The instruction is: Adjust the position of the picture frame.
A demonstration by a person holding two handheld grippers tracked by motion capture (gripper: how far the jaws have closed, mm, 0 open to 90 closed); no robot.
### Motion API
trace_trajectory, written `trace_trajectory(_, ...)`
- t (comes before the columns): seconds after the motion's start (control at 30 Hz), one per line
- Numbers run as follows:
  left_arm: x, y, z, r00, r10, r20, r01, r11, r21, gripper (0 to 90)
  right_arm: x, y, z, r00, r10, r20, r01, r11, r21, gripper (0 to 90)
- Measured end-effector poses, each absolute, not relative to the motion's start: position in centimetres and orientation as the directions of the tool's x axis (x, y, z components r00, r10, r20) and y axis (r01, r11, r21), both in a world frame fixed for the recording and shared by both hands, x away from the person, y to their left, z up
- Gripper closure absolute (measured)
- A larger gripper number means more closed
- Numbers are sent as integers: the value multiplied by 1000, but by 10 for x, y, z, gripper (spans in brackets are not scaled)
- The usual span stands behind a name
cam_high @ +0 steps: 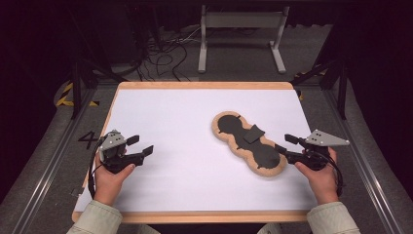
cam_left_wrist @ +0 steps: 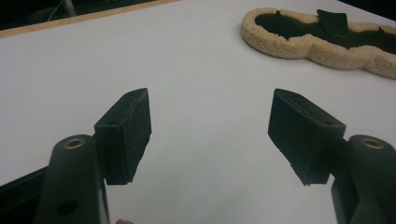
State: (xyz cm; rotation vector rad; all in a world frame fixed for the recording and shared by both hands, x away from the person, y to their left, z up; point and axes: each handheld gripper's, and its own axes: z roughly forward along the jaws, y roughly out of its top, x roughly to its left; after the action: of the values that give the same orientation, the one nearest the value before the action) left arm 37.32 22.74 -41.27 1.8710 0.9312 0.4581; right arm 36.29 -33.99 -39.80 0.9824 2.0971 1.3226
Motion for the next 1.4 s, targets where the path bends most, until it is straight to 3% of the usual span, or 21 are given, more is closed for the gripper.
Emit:
trace_trajectory(0.07,373,227,-413,636,767,-83,407,-242,881,310,364,-340,-398,-641,768,-7,325,279,904,485)
trace_trajectory(0.3,375,225,-413,640,763,-93,415,-241,877,310,373,-333,-394,-627,779,7,384,301,873,478)
trace_trajectory(0.53,376,220,-411,652,754,-73,402,-263,877,310,405,-312,-374,-622,783,-8,434,353,829,500)
trace_trajectory(0.83,375,223,-413,647,759,-75,410,-264,873,310,434,-300,-372,-585,811,-13,519,387,762,537)
trace_trajectory(1.03,374,223,-414,645,761,-75,413,-264,872,310,451,-297,-376,-556,831,-33,575,413,706,637)
trace_trajectory(1.07,374,223,-415,645,761,-72,415,-269,869,310,454,-297,-377,-547,836,-39,586,417,695,668)
trace_trajectory(1.1,373,222,-415,644,762,-72,415,-269,869,310,460,-300,-383,-540,841,-36,617,424,663,771)
trace_trajectory(1.27,374,222,-415,647,759,-70,416,-274,867,310,469,-306,-395,-523,852,-24,674,431,600,885)
trace_trajectory(1.4,374,222,-416,646,760,-68,415,-275,867,310,474,-309,-402,-511,859,-13,715,434,548,900)
